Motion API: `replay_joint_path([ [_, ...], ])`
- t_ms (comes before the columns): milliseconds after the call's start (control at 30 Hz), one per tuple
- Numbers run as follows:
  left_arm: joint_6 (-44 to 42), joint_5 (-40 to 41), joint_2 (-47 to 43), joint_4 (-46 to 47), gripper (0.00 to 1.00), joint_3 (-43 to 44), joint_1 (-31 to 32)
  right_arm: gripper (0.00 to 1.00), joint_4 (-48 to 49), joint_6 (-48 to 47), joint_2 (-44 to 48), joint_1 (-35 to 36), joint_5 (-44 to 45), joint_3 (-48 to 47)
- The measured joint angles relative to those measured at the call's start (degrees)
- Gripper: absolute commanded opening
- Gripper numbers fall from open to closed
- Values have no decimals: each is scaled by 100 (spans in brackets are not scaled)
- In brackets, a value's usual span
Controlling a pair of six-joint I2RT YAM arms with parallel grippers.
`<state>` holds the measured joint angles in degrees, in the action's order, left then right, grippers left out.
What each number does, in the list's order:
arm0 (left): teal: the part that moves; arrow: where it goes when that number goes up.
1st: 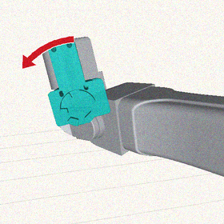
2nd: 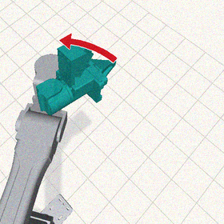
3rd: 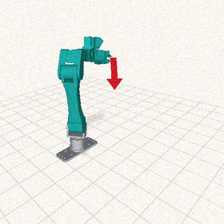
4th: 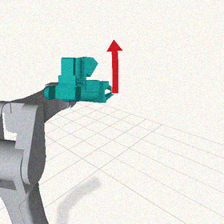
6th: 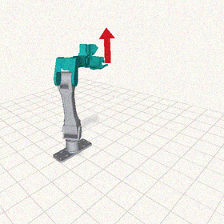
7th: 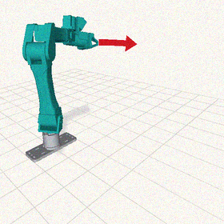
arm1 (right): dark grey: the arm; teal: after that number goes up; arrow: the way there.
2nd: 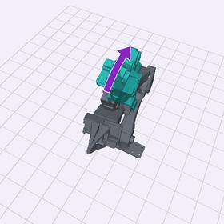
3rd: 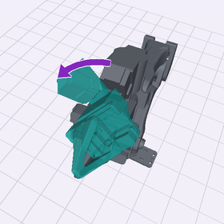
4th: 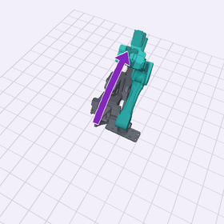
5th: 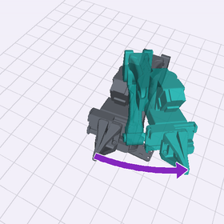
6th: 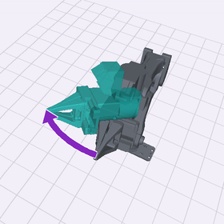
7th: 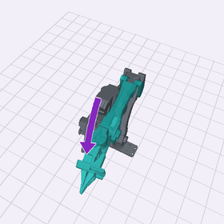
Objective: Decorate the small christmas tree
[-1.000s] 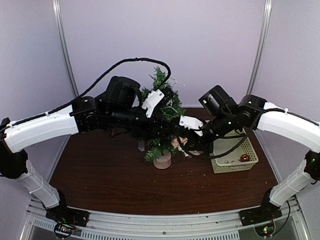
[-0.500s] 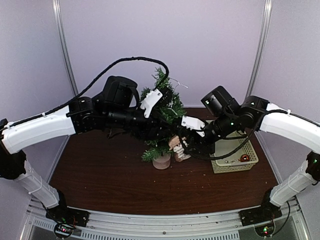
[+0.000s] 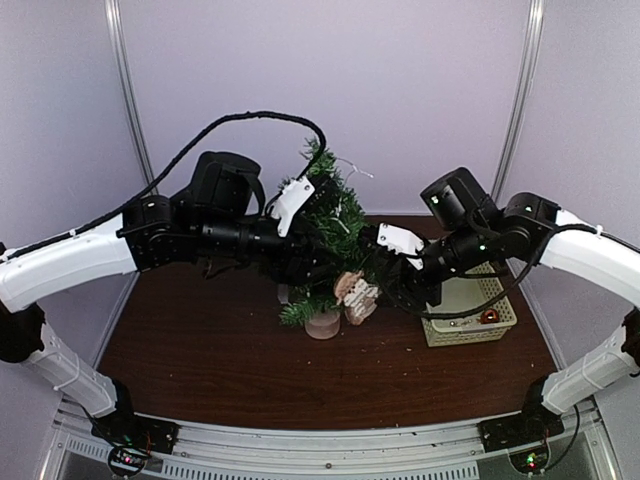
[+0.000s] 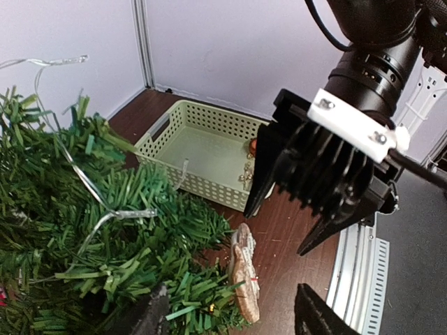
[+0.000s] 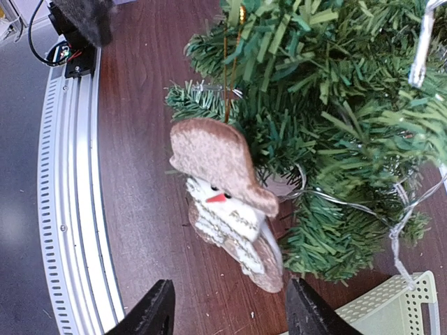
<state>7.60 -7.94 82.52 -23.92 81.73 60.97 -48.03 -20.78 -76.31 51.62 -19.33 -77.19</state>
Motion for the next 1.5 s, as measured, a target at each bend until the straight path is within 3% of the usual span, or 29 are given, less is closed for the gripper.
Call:
replay_joint_path([
  [267,-50,17,-321,44,67,-170,0,61,153,131,308,-68,0,94],
  [833,203,326,-1139,310,66,-1038,-293,63,850,1016,680,-1054,-326,337],
  [1167,1045,457,-2070,691,61,-2168,-1207,61,1329,1685,227,-1775,-863,494],
  [1500,1565,750,-2006,791,59,-2656,-1556,52,2291,2677,-522,-2400,-1834,645],
])
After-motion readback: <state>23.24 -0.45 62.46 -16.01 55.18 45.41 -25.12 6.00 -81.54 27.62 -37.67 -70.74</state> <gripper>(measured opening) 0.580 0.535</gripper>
